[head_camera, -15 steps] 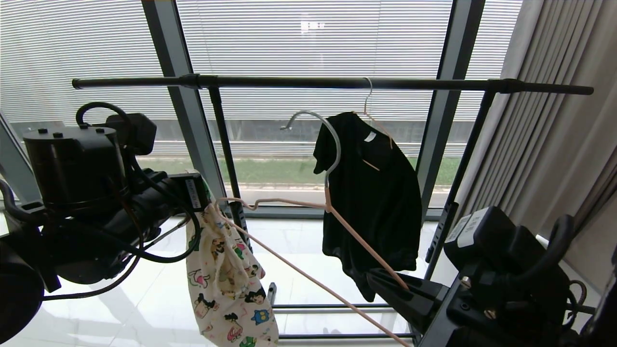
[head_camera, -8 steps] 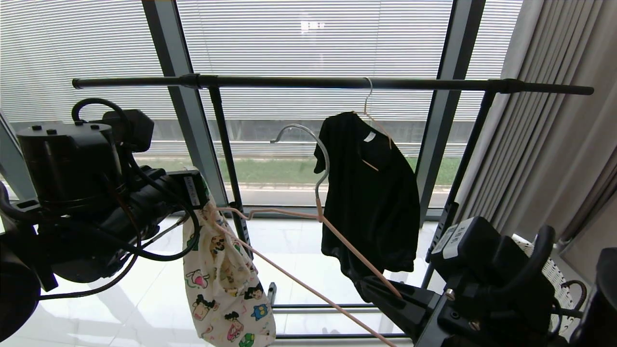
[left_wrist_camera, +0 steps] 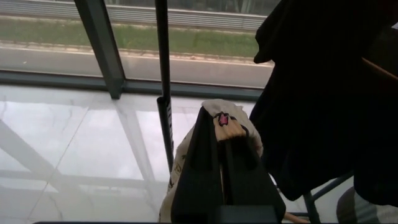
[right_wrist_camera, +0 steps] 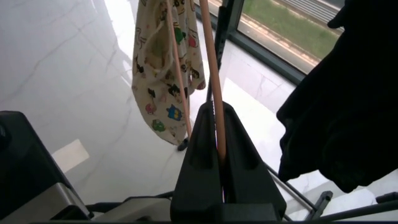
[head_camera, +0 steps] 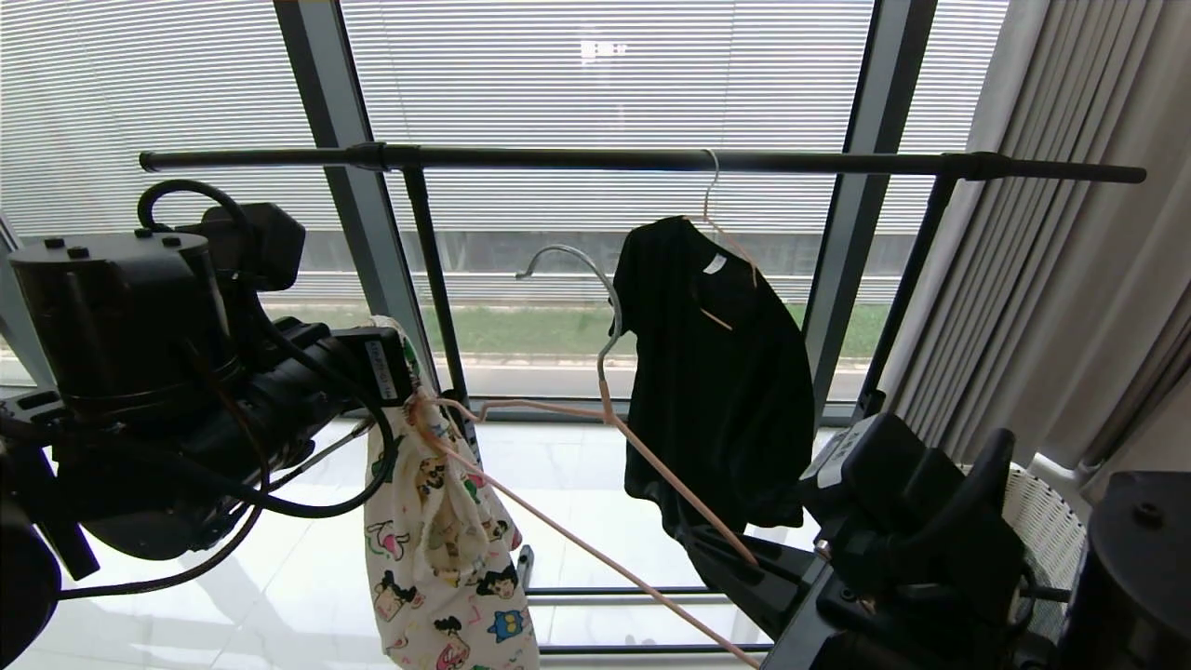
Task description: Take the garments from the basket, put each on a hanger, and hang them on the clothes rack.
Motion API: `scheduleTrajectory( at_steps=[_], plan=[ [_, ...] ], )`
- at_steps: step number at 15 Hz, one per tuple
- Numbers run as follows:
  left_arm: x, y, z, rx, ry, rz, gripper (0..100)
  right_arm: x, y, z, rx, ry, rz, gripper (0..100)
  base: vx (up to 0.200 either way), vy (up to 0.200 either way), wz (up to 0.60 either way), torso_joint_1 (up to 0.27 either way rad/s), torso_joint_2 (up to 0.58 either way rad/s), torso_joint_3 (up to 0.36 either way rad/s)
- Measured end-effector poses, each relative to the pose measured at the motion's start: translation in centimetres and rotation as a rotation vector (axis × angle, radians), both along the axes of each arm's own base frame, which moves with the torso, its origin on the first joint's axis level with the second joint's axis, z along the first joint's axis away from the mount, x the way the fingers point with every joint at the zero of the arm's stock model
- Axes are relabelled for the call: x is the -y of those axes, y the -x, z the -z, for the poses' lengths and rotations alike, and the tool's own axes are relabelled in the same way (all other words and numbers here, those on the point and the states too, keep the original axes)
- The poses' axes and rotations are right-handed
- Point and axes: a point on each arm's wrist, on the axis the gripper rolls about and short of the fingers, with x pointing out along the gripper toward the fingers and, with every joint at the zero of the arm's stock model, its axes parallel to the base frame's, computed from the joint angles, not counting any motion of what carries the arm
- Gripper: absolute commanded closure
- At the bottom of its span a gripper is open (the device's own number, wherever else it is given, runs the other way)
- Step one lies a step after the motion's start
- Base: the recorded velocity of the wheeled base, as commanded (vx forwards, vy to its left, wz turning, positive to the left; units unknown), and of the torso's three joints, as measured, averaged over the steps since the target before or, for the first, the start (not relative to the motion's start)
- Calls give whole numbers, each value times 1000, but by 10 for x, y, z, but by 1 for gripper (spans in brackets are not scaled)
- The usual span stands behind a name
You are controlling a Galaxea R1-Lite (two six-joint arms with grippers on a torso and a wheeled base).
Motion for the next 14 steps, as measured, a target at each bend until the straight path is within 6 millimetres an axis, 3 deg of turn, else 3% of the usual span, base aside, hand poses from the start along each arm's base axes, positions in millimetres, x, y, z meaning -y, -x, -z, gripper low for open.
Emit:
scheduleTrajectory(
  at_steps=[7,14],
  plan=[
    [2,3,-3,12,6,-7,100,-14,-10,1,-10,-61,55,100,0,0,0,0,0,0],
    [10,16,-13,46,26,47,100,-56,-26,12,-29,-85,83,100,0,0,0,0,0,0]
  ],
)
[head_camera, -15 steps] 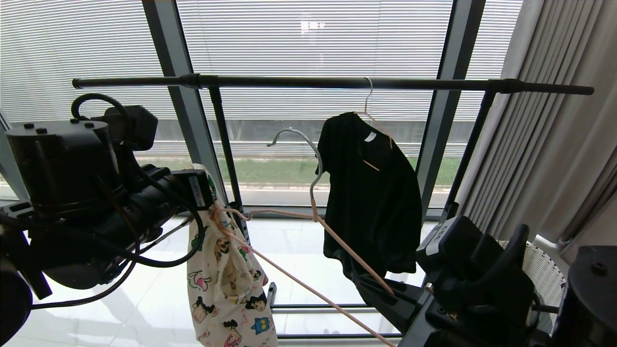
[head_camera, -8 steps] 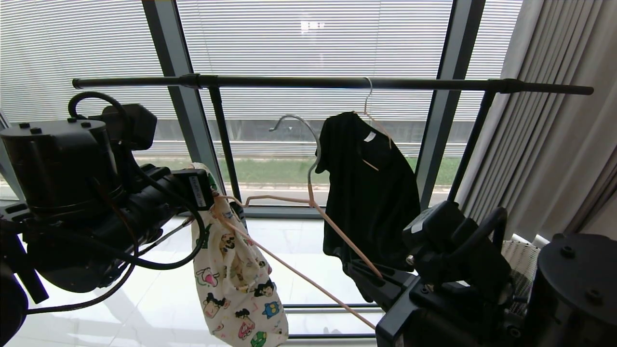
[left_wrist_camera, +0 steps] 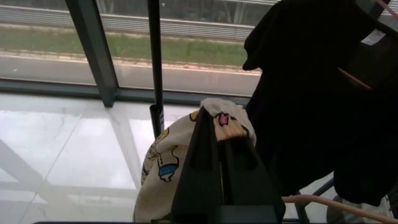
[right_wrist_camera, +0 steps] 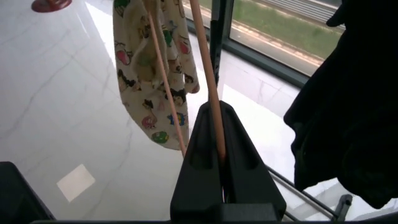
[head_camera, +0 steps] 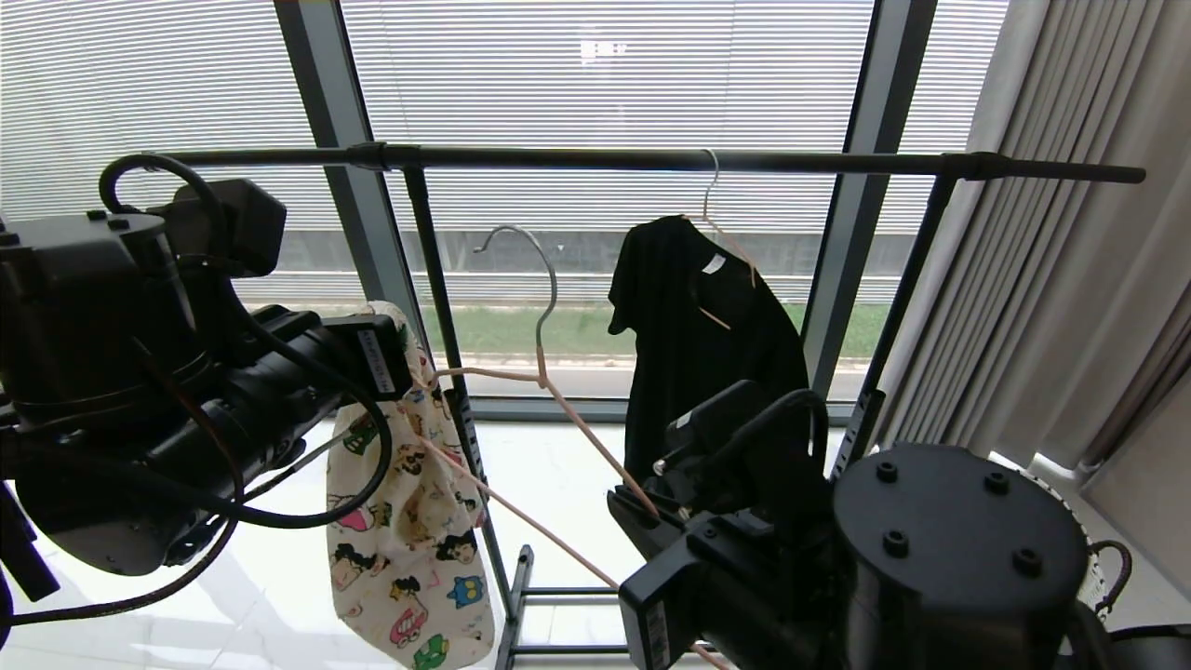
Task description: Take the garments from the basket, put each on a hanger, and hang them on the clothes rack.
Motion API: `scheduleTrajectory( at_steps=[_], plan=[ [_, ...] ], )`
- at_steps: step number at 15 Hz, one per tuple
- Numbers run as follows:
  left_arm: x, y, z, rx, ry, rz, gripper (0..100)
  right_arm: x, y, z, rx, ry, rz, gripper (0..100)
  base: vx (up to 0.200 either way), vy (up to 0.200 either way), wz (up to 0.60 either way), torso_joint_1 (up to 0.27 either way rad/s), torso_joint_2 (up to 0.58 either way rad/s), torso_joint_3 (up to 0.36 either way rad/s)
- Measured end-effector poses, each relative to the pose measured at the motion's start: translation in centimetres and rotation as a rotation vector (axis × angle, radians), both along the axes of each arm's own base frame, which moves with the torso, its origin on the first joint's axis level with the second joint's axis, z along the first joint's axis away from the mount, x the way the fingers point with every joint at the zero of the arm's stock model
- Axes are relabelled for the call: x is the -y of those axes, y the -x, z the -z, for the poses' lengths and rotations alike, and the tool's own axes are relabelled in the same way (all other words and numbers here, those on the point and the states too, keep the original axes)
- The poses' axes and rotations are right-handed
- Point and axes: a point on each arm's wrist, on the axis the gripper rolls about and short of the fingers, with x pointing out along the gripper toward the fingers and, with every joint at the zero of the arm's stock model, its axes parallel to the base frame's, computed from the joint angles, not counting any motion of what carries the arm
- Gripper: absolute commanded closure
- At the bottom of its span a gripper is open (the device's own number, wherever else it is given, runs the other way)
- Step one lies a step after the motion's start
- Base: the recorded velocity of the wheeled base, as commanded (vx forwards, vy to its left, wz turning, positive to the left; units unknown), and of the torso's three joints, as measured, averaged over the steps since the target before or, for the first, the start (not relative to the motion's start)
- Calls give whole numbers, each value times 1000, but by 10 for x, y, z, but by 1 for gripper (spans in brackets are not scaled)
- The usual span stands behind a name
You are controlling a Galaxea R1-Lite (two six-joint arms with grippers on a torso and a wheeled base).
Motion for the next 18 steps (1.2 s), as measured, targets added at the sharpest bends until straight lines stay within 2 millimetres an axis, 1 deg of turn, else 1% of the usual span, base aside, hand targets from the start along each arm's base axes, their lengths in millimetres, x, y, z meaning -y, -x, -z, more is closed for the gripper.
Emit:
scheduleTrajectory(
  at_steps=[3,5,9,12,15,18],
  plan=[
    [11,11,-4,13,9,65,100,-20,-15,7,-7,0,22,100,0,0,0,0,0,0],
    [12,14,-7,22,14,77,100,-31,-24,10,-9,-6,39,100,0,0,0,0,0,0],
    [12,16,-17,40,33,80,100,-48,-33,16,-15,-12,46,100,0,0,0,0,0,0],
    [11,14,-26,50,69,67,100,-57,-37,19,-13,-19,51,100,0,0,0,0,0,0],
    [-3,0,-25,48,48,-37,100,-58,-38,21,-8,-10,87,100,0,0,0,0,0,0],
    [-21,-13,-22,45,-31,-134,100,-54,-40,18,-2,-13,111,100,0,0,0,0,0,0]
  ],
)
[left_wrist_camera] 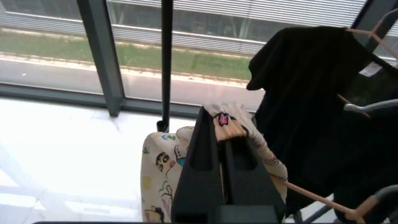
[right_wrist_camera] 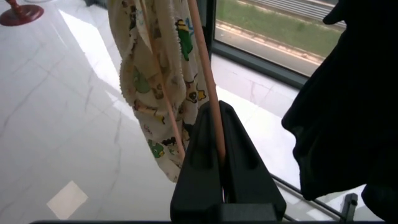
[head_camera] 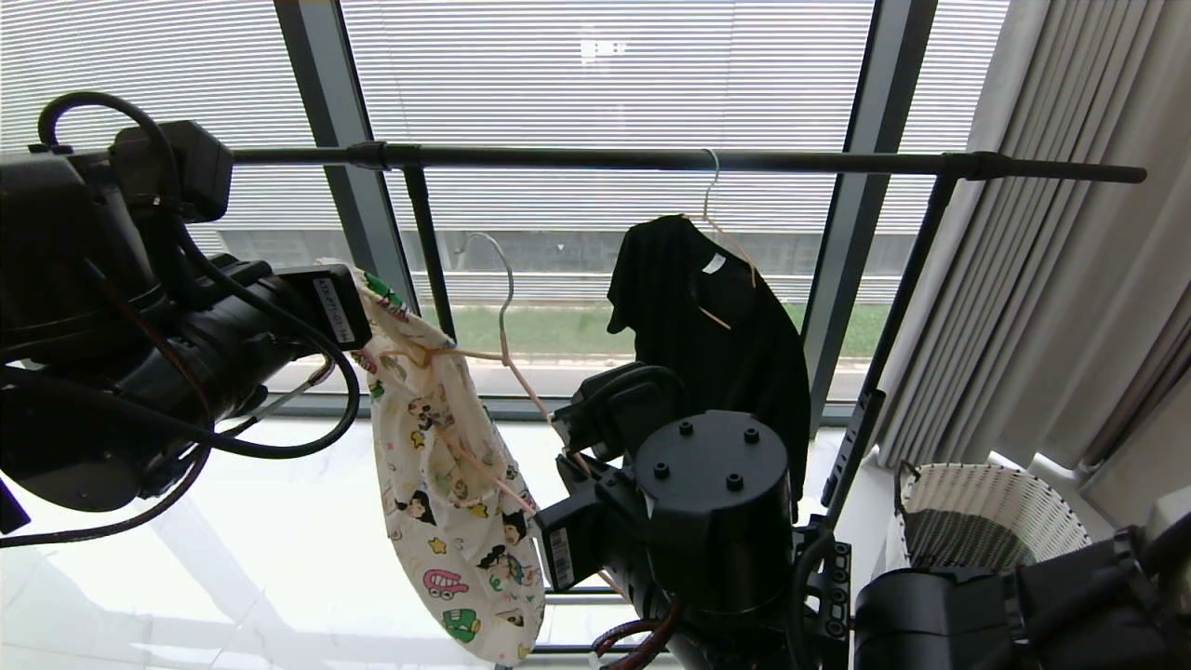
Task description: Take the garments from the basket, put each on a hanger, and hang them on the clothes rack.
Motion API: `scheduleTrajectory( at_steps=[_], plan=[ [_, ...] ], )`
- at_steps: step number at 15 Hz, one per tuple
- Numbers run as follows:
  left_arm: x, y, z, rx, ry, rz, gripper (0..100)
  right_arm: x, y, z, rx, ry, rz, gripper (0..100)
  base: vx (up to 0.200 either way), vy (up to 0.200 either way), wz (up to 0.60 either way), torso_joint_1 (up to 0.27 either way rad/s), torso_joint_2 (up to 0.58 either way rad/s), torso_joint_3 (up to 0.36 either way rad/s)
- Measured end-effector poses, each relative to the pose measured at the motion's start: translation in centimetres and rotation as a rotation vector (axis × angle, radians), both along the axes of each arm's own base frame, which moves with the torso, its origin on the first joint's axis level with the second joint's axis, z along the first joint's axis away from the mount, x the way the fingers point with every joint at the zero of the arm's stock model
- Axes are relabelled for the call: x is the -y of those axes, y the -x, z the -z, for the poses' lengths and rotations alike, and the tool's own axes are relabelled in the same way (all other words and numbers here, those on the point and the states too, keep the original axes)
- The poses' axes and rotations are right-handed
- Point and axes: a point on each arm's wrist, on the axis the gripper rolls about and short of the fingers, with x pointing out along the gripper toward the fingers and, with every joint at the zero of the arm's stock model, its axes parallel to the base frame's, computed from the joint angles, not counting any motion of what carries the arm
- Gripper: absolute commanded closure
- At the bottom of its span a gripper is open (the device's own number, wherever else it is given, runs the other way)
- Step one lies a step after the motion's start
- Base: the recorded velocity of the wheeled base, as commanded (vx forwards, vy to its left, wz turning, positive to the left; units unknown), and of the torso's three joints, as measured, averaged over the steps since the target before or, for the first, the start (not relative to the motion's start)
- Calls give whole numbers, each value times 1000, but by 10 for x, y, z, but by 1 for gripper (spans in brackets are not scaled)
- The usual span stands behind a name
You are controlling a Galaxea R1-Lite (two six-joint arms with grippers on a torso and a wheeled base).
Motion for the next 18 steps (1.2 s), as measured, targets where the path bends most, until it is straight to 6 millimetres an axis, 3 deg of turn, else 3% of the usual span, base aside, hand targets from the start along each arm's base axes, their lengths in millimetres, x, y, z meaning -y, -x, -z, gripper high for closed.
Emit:
scheduleTrajectory(
  at_steps=[5,10,18],
  plan=[
    [-7,-8,0,-2,-4,-44,100,15,0,-17,40,-7,23,100,0,0,0,0,0,0],
    [-1,-13,-4,22,-25,-41,100,32,4,-24,61,11,36,100,0,0,0,0,0,0],
    [25,4,-3,-3,47,75,100,27,-4,-24,67,5,76,100,0,0,0,0,0,0]
  ],
)
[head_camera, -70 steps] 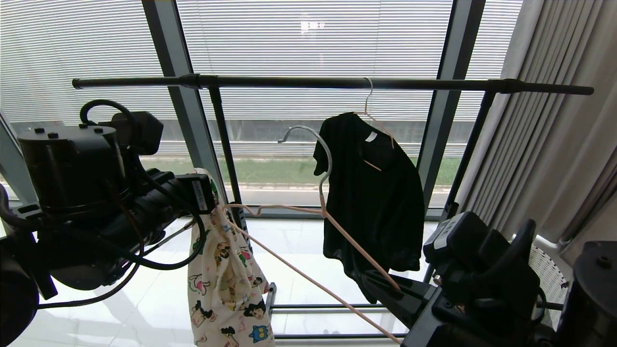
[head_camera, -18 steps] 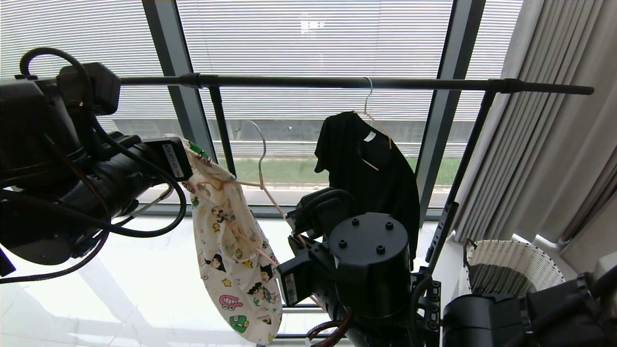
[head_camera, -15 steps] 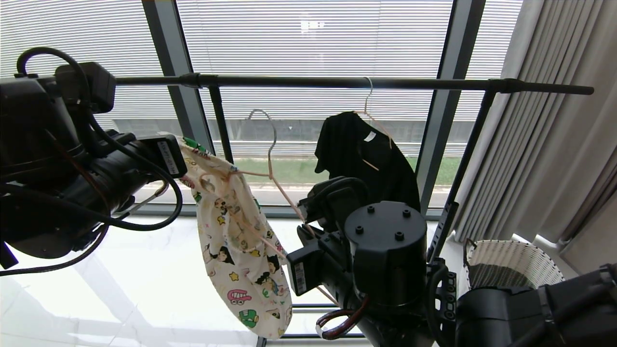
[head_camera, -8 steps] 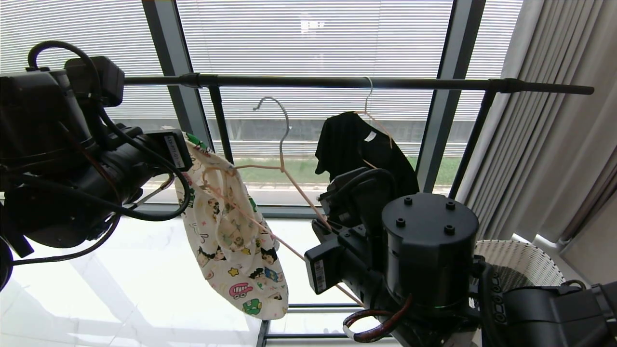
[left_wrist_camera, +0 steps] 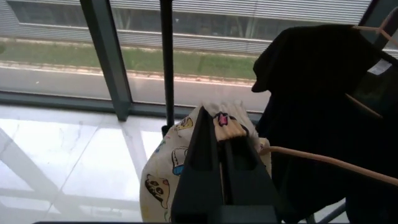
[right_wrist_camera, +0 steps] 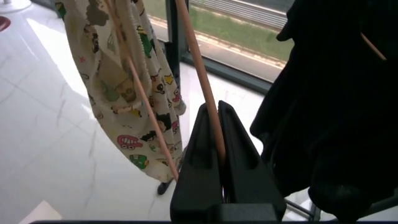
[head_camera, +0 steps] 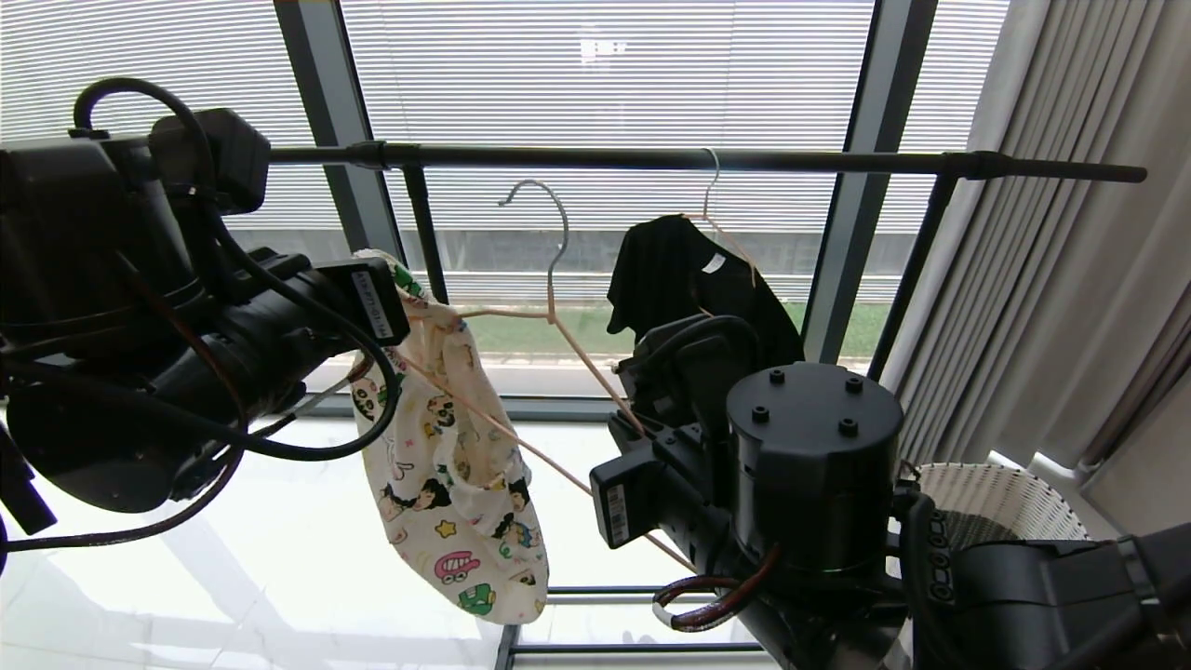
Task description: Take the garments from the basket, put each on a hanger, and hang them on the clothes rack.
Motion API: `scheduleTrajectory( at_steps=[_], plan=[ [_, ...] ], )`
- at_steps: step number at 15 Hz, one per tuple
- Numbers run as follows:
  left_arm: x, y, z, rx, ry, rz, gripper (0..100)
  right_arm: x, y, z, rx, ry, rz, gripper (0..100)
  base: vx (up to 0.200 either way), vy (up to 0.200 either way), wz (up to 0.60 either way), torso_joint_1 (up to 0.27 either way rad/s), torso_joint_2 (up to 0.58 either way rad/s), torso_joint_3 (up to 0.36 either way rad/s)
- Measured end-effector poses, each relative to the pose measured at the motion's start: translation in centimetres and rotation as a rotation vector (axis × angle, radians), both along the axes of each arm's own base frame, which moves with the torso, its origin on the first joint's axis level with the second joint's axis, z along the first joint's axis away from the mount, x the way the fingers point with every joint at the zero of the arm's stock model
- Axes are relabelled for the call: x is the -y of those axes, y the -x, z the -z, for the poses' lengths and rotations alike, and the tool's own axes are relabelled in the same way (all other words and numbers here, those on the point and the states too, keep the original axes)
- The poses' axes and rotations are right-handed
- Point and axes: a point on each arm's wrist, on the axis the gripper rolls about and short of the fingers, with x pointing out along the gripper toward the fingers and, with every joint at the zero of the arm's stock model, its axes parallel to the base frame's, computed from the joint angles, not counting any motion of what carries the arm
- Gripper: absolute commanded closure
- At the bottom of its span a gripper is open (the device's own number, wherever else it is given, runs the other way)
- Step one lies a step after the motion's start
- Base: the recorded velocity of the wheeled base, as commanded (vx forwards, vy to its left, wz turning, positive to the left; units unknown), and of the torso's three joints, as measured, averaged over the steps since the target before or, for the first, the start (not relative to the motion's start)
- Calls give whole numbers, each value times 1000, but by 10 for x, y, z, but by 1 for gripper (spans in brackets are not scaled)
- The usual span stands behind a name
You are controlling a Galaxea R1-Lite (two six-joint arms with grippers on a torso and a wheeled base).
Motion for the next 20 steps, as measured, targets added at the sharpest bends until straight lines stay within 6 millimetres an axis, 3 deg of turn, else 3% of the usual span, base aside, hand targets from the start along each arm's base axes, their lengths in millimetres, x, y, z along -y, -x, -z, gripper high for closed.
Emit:
scheduleTrajectory(
  at_steps=[2,6,9,12,13,20],
  plan=[
    [11,6,-1,-31,74,44,100,-9,-4,-1,6,-14,0,100,0,0,0,0,0,0],
    [28,18,-24,-86,243,107,100,-29,-11,-1,15,-36,-3,100,0,0,0,0,0,0],
    [33,23,-41,-84,324,130,100,-36,-13,6,9,-27,-6,100,0,0,0,0,0,0],
    [35,27,-44,-79,329,149,100,-38,-15,6,19,-45,-2,100,0,0,0,0,0,0],
    [34,28,-45,-77,330,151,0,-38,-15,6,21,-48,-1,100,0,0,0,0,0,0],
    [26,43,-40,-102,255,180,0,-37,-15,-5,125,-62,-4,100,0,0,0,0,0,0]
  ],
)
